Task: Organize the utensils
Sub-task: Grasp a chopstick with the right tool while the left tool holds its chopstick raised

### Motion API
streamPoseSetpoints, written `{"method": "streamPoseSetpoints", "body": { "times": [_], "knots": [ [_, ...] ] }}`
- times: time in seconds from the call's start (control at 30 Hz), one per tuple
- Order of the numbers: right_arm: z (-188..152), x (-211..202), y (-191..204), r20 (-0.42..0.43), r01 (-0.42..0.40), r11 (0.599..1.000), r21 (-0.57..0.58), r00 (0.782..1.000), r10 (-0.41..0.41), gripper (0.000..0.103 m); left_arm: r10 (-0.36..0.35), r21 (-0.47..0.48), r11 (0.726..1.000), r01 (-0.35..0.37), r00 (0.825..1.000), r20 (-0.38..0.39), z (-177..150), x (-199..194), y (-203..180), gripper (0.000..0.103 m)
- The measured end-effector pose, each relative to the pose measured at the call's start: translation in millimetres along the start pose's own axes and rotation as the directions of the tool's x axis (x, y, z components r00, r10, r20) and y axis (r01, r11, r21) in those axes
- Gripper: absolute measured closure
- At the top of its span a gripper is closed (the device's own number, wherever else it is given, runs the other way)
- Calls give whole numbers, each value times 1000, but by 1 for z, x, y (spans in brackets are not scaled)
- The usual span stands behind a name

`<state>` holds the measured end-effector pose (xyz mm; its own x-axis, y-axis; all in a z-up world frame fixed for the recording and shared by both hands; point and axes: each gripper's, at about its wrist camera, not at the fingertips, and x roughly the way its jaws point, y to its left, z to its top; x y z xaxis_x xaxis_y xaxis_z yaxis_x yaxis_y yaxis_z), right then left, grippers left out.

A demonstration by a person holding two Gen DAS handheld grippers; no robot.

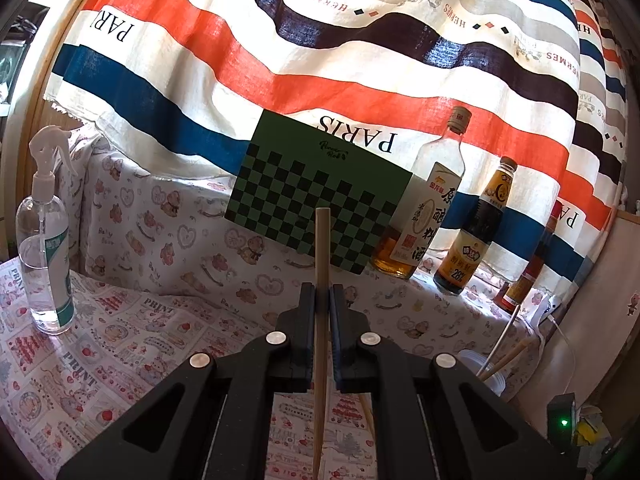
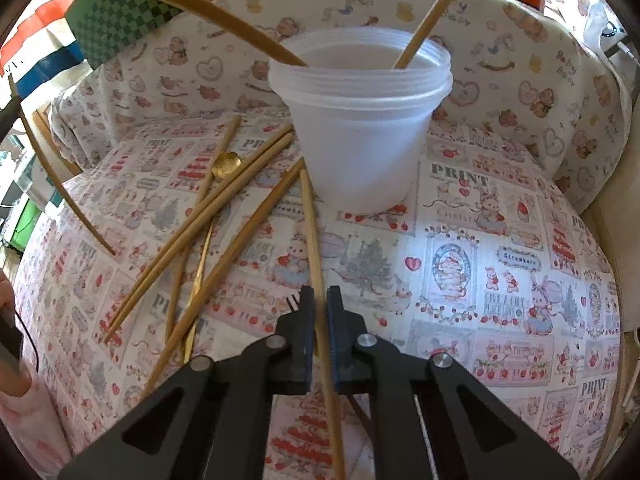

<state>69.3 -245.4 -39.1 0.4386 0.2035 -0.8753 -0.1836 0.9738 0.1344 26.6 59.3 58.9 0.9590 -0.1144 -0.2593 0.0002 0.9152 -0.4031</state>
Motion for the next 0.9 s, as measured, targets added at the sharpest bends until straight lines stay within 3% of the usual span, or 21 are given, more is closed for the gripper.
{"method": "streamPoseSetpoints", "body": {
  "times": [0.37, 0.6, 0.9],
  "knots": [
    [16, 16, 5, -41, -24, 1000, -19, 999, 24, 95, -7, 13, 1000, 7, 1000, -12, -2, 3, -3, 97],
    [45, 35, 21, -23, 50, 997, -56, 998, -52, 95, 12, 45, 999, -12, 1000, -4, -4, 4, -7, 97],
    [53, 45, 31, 40, 105, 992, -66, 994, -102, 91, 22, 32, 999, -22, 1000, -8, -2, 5, -4, 97]
  ]
}}
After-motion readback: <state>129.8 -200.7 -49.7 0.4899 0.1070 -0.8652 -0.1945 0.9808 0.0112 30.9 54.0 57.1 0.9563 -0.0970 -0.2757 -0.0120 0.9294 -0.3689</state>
